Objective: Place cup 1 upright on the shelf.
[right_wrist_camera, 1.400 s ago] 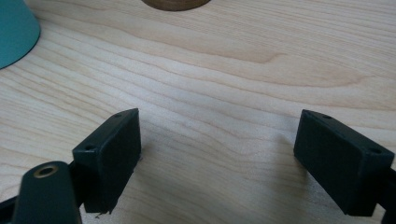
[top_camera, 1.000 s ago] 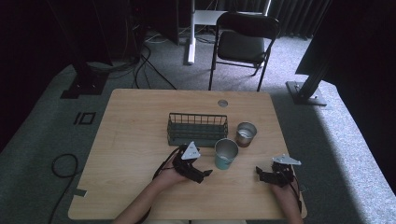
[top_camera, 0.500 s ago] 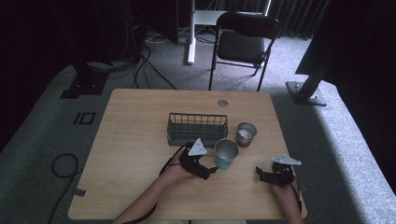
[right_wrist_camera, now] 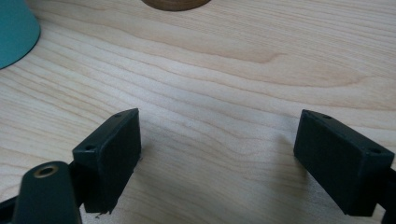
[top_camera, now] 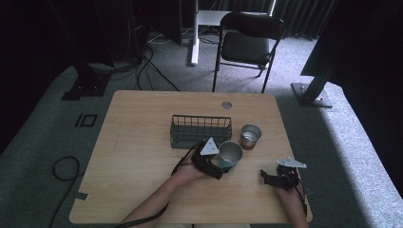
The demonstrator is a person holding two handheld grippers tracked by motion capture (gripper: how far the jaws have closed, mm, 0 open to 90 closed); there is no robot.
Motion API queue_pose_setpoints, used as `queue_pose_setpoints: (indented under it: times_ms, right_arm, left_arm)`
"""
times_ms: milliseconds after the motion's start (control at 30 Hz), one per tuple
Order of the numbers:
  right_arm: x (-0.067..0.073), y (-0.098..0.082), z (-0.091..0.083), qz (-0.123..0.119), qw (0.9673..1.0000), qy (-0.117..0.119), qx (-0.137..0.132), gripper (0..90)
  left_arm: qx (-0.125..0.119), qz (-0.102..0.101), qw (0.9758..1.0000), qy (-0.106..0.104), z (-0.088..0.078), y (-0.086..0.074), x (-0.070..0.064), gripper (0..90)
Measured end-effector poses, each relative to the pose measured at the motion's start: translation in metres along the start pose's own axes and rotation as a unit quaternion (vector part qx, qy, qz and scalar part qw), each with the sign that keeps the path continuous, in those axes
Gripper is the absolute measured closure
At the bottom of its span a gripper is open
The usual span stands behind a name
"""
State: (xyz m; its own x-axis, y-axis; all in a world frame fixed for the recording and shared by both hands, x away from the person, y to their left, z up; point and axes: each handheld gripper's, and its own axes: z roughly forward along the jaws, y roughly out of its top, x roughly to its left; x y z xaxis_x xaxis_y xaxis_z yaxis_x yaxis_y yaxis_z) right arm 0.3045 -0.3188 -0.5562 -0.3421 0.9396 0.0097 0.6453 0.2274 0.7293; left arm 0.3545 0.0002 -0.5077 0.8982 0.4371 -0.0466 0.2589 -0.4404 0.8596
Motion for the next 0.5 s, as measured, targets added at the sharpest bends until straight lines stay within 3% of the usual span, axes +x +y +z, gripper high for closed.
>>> queue_pose_setpoints:
  times_ms: [67,233,500]
  right_arm:
    - [0.000,0.000,0.000,0.000,1.0000,0.000,0.000,14.5]
    - [0.000,0.000,0.000,0.000,1.0000,0.000,0.000,14.5]
    - [0.000,0.000,0.000,0.001,1.0000,0.000,0.000,14.6]
  left_arm:
    - [-0.007,-0.006,0.9999,-0.004,0.002,0.002,0.002,2.6]
    - [-0.008,0.005,1.0000,-0.002,0.008,0.004,0.000,2.6]
    - [-0.014,0.004,0.9999,0.002,0.018,0.009,0.000,2.6]
